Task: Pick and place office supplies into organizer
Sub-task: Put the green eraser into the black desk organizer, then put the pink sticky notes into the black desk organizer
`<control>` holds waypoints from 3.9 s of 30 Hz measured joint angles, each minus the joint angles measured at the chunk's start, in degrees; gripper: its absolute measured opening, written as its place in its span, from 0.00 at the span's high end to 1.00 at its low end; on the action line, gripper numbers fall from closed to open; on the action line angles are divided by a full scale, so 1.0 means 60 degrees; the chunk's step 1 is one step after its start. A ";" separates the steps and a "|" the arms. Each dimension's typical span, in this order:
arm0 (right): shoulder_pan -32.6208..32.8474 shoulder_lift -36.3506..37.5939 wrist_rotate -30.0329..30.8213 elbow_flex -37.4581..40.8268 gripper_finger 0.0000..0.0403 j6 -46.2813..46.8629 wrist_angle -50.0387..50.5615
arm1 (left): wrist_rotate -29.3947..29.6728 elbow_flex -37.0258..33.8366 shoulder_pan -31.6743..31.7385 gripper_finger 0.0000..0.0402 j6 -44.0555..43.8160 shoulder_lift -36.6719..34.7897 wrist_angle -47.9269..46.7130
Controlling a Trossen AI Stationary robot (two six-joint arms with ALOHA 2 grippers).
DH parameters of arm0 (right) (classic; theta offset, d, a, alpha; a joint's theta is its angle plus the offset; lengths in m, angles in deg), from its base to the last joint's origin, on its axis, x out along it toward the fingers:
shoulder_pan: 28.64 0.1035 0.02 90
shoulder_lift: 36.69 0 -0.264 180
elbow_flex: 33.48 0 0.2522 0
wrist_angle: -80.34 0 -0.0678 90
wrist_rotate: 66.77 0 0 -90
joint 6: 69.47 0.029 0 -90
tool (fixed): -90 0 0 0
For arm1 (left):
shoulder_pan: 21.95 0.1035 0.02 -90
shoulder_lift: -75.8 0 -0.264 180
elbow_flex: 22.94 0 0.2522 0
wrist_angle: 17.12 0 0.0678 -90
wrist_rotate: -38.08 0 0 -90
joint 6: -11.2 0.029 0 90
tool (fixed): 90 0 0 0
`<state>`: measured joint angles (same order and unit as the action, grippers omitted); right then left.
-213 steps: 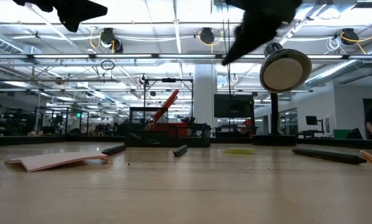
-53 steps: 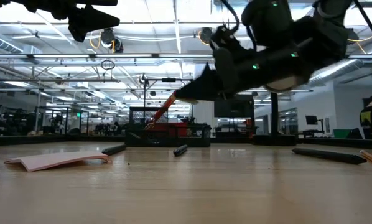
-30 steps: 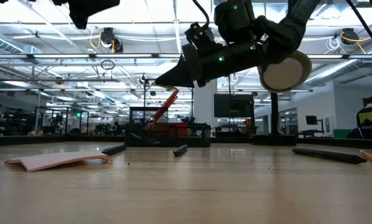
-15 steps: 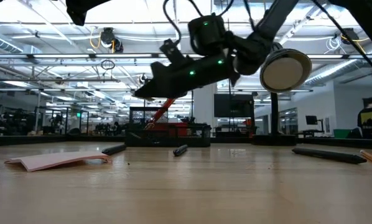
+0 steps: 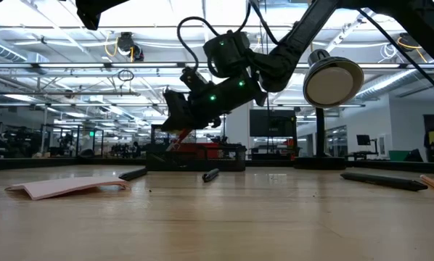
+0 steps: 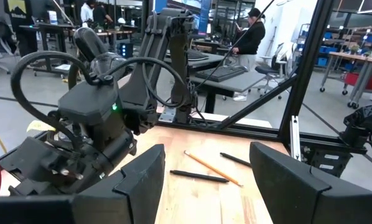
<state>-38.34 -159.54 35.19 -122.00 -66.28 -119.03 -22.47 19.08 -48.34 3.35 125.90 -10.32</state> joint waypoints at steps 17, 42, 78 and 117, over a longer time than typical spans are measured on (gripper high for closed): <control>0.0007 0.0000 0.0509 0.0000 0.72 -0.0147 0.0109 | 0.0000 0.0000 0.0000 0.40 -0.0018 0.0004 -0.0056; 0.2676 0.3891 -0.0753 0.0435 0.68 -0.0971 0.5140 | -0.1199 0.0000 0.0010 0.40 -0.0806 0.0022 -0.2777; 0.5457 0.7289 0.0534 0.9704 0.69 0.4368 -0.3718 | -0.3891 0.0004 -0.0389 0.06 -0.1998 0.3512 -0.1490; 0.6914 0.7249 0.2769 0.9697 0.69 0.5612 -0.3486 | -0.6053 0.0876 0.1214 0.17 0.1308 0.4817 -0.4702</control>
<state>3.15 -116.04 51.80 -63.81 -32.61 -139.94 -58.79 24.33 -41.06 11.19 154.81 -38.53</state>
